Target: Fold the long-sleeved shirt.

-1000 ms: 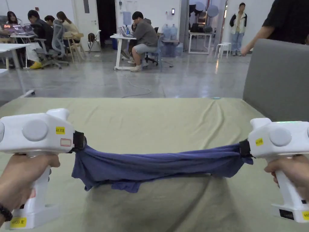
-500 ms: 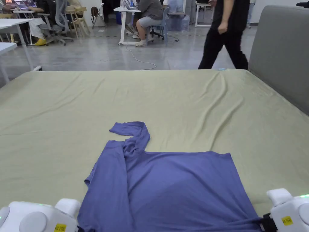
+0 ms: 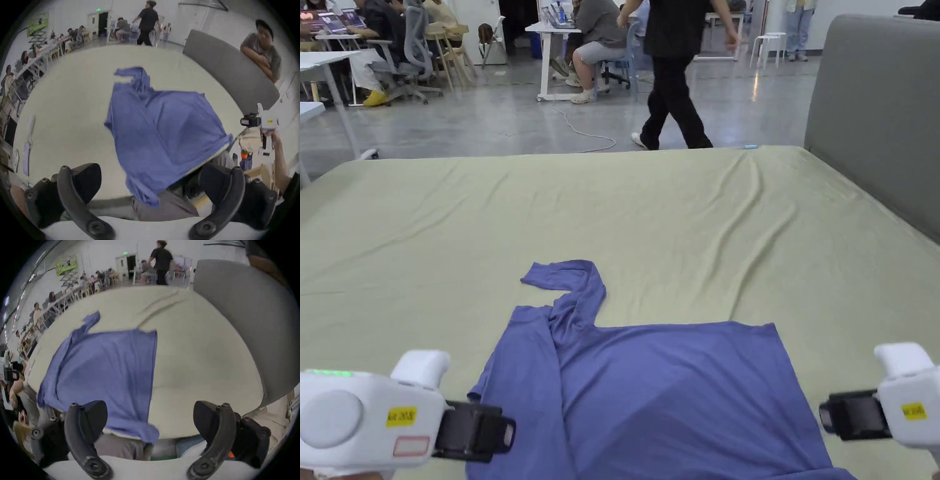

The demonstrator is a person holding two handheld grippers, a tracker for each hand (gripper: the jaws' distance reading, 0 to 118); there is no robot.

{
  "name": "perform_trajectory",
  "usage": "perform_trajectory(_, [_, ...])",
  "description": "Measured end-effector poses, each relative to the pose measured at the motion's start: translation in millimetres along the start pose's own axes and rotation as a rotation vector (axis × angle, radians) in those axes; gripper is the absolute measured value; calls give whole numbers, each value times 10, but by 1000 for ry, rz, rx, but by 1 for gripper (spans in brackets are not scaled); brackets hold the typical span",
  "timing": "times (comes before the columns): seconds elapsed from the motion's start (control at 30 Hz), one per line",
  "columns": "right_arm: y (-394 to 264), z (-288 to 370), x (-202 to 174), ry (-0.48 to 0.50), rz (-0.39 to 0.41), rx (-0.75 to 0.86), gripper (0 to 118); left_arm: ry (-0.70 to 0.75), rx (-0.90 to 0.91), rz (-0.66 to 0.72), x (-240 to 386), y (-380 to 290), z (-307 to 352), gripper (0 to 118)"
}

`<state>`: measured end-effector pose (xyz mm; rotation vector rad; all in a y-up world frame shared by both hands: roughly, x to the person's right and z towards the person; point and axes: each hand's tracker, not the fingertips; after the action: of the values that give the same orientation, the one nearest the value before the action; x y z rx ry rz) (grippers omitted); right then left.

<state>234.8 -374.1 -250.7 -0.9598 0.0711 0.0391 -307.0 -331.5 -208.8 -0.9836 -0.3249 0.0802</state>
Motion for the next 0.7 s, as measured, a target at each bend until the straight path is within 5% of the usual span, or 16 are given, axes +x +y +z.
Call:
perform_trajectory(0.07, [171, 87, -49, 26, -32, 60, 105, 45, 98, 15, -1, 176, 76, 118])
perform_trajectory(0.1, [218, 97, -73, 42, -33, 82, 90, 56, 135, 1, -13, 228, 70, 109])
perform_trajectory(0.13, [274, 100, -111, 51, -28, 101, 63, 73, 181, -37, -1, 278, 79, 83])
perform_trajectory(0.17, [299, 40, -159, 41, -17, 90, 22, 105, 201, -71, 13, 321, 50, 31])
perform_trajectory(0.2, [303, -25, -204, 31, -17, 88, 0, 138, 195, -74, 14, 343, -21, 0])
perform_trajectory(0.43, [357, -446, -406, 35, -13, 28, 0, 81, 168, -16, -42, 655, -425, 0])
perform_trajectory(0.7, [558, -645, -716, 5, 31, 39, 0, 102, 132, 33, -202, 1876, -1384, 0])
